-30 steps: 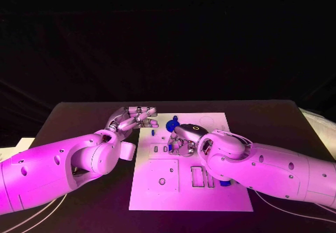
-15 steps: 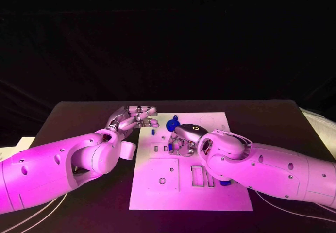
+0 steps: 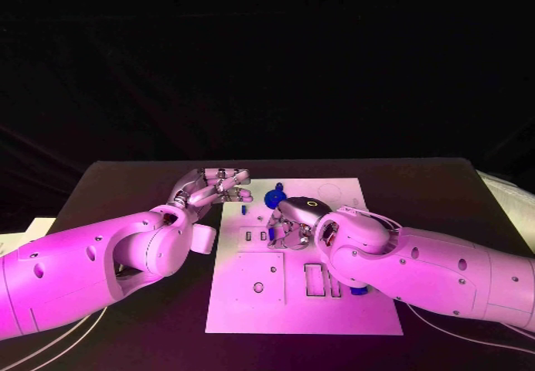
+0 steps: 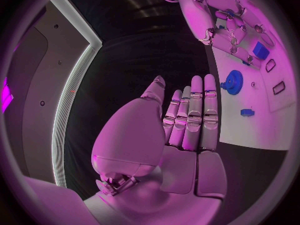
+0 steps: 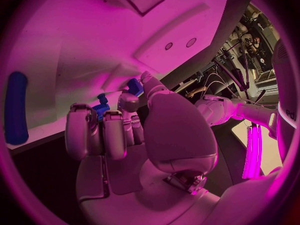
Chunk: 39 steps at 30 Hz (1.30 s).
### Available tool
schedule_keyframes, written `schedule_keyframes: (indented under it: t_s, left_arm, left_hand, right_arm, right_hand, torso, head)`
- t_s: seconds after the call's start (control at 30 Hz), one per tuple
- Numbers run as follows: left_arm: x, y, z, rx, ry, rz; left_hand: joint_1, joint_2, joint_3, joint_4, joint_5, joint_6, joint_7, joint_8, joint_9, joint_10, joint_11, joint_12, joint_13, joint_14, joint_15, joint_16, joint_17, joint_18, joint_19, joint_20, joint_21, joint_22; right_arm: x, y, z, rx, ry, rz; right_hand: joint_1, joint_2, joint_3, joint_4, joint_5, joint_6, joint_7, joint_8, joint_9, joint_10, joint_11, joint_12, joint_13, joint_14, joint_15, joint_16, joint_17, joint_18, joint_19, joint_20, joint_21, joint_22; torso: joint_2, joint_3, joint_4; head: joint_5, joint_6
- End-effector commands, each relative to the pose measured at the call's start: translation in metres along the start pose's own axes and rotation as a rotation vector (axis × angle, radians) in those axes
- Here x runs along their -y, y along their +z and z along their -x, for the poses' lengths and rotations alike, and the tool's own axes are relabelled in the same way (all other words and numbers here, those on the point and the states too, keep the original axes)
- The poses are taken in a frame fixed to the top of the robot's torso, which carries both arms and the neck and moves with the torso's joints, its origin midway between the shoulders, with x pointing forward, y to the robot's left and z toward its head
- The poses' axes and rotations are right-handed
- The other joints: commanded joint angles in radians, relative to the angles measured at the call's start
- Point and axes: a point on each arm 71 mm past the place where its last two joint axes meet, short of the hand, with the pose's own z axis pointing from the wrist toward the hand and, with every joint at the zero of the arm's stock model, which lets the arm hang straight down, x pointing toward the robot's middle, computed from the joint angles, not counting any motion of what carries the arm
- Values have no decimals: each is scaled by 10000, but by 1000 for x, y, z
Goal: Assemble the parts on the task board
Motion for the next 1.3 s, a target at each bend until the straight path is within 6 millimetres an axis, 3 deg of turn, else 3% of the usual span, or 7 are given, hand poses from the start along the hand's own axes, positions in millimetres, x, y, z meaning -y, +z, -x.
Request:
schedule_keyframes:
  t_s: [0.03, 0.53, 0.6, 0.73, 1.07, 1.17, 1.3]
  left_arm:
    - [1, 0, -2, -197, -58, -97]
    - [-7, 0, 4, -421, 1012, 1027]
    - [-10, -1, 5, -603, 1424, 1515]
    - [-16, -3, 6, -1197, 2671, 2603]
    - [-15, 8, 0, -2703, 7662, 5853]
    - [-13, 16, -3, -2815, 8776, 6315]
    - [-12, 29, -9, -2860, 9950, 6653]
  left_hand:
    - [8, 44, -12, -66, -18, 39, 11, -45, 1, 18, -2, -48, -3, 30, 43, -63, 10, 101, 22, 1, 59, 14]
    - [-127, 105, 0, -31, -16, 517, -308, 31, 32, 1094, -440, 157, 165, 1634, -482, 712, 890, 131, 1075, -484, 861, 418]
    - [-306, 69, -66, 106, -32, 712, -519, 78, 58, 1632, -678, 340, 289, 2972, -804, 1774, 1593, 133, 1945, -773, 1613, 810]
    - [-735, -14, -278, 465, -30, 879, -746, 149, 95, 2412, -1049, 839, 768, 3315, -1112, 6366, 5705, 14, 2607, -1093, 3097, 1938]
    - [-1875, 246, -1353, 1576, -332, 1141, -1277, 1876, 999, 2086, -1487, 6202, 5546, 3740, -1430, 13498, 12668, -832, 3678, -1469, 9290, 9335]
    - [-2237, 611, -1717, 1598, -453, 916, -1479, 2646, 1556, 2091, -1559, 8587, 7876, 3841, -1522, 13859, 13070, -988, 4021, -1634, 10154, 10558]
    - [-2474, 626, -2159, 1670, -804, 821, -1530, 3518, 2265, 2193, -1704, 9672, 8952, 3841, -1638, 13859, 13070, -1149, 4260, -1608, 10640, 11347]
  right_arm:
    - [-2, -1, 4, 791, 224, 53]
    - [-10, -26, 34, 2458, 1485, 1968]
    - [-4, -32, 44, 2439, 1943, 2025]
    - [17, -42, 67, 2204, 3212, 1589]
    - [82, -71, 121, 3066, 5554, -79]
    - [93, -73, 125, 3203, 5736, -359]
    - [103, -74, 128, 3277, 5817, -630]
  right_hand:
    - [-89, 33, -194, 85, 4, -110, 2, 4, -4, -106, -14, -56, -64, 686, 63, -55, 884, 58, -85, 42, -80, -47]
    - [486, 175, -1142, 582, 33, -462, 77, 66, 6, -361, 54, -319, -523, 652, 126, -182, 734, 112, -236, 112, -243, -291]
    - [510, 193, -1161, 594, 43, -452, 75, 71, 7, -317, 51, -242, -479, 643, 123, -211, 692, 116, -247, 110, -253, -309]
    - [688, 332, -1181, 580, 157, -343, 46, 122, 23, -232, 22, -108, -433, 607, 100, -314, 549, 161, -374, 96, -354, -503]
    - [1036, 833, -1112, 470, 438, -20, -28, 244, 41, 112, -58, 588, -8, 609, 24, -357, 518, 155, -328, 20, -361, -486]
    - [1035, 850, -1112, 474, 448, -18, -27, 243, 39, 108, -58, 584, -14, 604, 23, -374, 493, 157, -336, 19, -367, -499]
    - [1027, 859, -1118, 480, 458, -18, -26, 240, 37, 94, -57, 558, -36, 589, 24, -419, 426, 168, -369, 18, -392, -549]
  torso:
    - [2, -2, 3]
    - [-68, 34, -25]
    - [-120, 46, -25]
    - [-217, 58, -44]
    - [-467, 79, -146]
    - [-509, 90, -154]
    - [-549, 104, -159]
  head:
    - [-17, 4]
    - [8, 24]
    - [19, -18]
    - [49, -62]
    - [140, -145]
    - [153, -156]
    - [184, -197]
